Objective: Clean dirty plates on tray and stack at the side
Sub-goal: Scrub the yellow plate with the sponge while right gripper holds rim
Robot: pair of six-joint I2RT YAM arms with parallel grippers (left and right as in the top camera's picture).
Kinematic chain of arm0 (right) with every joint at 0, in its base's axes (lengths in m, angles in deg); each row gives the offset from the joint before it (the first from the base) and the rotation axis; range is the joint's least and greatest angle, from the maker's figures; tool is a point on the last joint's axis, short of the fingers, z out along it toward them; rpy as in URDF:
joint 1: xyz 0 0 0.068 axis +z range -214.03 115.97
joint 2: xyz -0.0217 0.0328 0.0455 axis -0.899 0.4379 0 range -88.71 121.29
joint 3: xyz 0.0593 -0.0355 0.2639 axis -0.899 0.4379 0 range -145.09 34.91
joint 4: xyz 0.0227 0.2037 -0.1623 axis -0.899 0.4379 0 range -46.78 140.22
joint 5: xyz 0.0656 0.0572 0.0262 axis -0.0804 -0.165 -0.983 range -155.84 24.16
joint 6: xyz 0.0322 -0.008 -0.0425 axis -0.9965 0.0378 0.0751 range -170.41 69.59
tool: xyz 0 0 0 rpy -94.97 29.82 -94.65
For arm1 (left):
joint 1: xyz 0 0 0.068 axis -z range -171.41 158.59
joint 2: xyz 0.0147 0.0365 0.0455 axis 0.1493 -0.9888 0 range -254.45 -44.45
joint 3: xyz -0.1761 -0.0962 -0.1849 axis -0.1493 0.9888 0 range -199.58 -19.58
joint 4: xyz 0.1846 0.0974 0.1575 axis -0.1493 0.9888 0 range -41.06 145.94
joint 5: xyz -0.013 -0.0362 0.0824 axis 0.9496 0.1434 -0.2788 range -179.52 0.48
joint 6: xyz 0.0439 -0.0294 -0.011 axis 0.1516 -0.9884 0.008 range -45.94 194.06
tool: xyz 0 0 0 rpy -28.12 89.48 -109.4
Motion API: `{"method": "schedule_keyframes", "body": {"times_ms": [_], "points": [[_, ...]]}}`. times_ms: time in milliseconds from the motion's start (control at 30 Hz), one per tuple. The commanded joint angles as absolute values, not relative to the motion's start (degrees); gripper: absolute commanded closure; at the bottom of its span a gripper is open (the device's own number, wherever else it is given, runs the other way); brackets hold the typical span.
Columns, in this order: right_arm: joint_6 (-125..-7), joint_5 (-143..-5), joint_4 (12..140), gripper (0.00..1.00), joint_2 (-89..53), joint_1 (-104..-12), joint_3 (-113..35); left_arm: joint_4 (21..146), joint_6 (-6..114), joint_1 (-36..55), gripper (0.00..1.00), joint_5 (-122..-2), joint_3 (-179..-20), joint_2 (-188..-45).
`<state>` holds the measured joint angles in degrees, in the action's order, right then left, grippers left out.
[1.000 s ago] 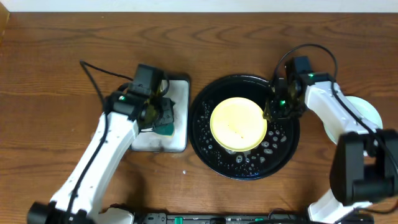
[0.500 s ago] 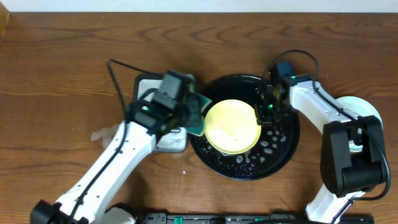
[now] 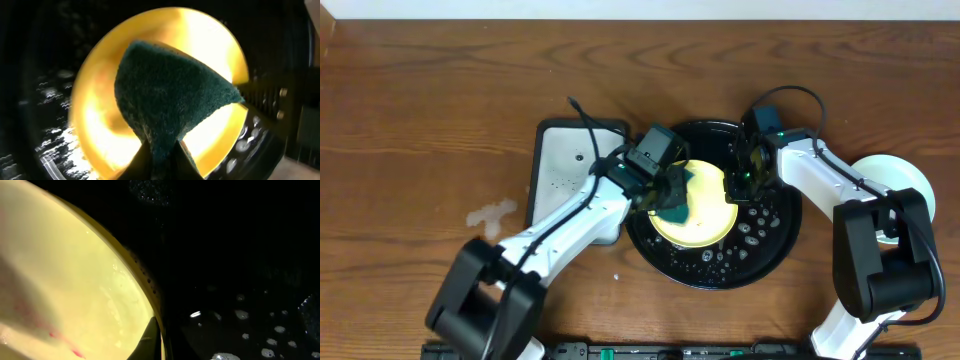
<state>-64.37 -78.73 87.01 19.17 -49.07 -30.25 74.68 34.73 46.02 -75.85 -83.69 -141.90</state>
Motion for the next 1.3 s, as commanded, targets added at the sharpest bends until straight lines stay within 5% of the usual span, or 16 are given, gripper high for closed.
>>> {"method": "schedule_keyframes", "body": {"times_ms": [0,333,633,900,1033,1267], "points": [[-63.0,-78.8,86.7,0.99,20.5,-48.2,-28.5,71.4,28.0,47.3,0.92,-71.0,-84.7,-145.8],[-60.4,-79.9,87.2,0.99,20.5,-48.2,-28.5,65.8,26.7,49.3,0.93,-66.3,-84.7,-158.3],[-58.5,-81.1,87.6,0.99,20.5,-48.2,-28.5,83.7,30.7,46.6,0.93,-99.3,-85.7,-156.3],[-58.4,-81.1,88.0,0.99,20.5,-48.3,-28.5,90.4,34.6,46.5,0.93,-112.1,-90.2,-156.1],[-58.0,-81.1,88.0,0.99,20.5,-48.3,-28.5,86.5,34.6,46.5,0.92,-108.2,-90.2,-156.2],[-56.9,-81.1,88.1,0.99,20.5,-48.3,-28.5,74.0,31.8,46.5,0.92,-83.2,-90.2,-157.1]]}}
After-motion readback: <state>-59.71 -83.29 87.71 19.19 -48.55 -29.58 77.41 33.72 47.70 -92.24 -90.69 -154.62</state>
